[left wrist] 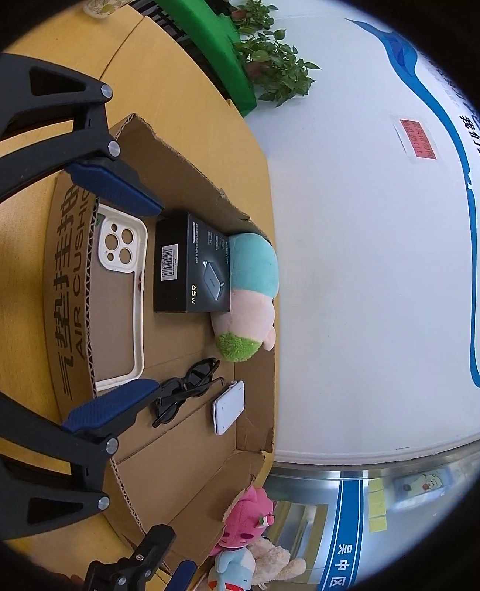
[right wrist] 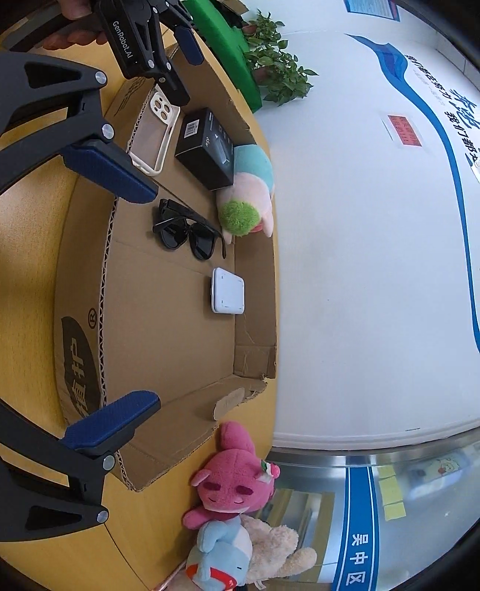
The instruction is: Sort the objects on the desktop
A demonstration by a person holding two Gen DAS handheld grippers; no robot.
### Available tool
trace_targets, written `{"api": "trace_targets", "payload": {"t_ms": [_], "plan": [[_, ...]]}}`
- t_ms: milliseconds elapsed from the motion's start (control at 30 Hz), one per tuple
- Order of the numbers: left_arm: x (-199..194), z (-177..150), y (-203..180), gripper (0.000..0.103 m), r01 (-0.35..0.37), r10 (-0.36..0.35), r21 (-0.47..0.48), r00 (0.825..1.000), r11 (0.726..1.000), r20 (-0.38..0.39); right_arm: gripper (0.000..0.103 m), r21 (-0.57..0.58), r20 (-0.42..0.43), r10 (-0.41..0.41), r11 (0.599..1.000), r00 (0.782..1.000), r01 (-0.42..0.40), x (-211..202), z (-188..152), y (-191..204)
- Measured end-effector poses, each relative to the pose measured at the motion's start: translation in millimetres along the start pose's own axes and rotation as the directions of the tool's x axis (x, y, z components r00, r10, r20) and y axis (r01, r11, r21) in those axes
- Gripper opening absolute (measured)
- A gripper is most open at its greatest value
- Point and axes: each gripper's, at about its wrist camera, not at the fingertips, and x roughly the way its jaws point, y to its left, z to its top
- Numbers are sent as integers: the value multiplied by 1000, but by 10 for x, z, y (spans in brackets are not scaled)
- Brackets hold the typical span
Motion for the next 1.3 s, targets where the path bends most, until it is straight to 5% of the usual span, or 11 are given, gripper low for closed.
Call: {"api": "trace_targets", "payload": {"t_ms": [1300], "plan": [[16,-7,0,90,6,-6,-10,1000,1000,2,103,0,1,1,1000,1000,-1,-1,10,3]]}}
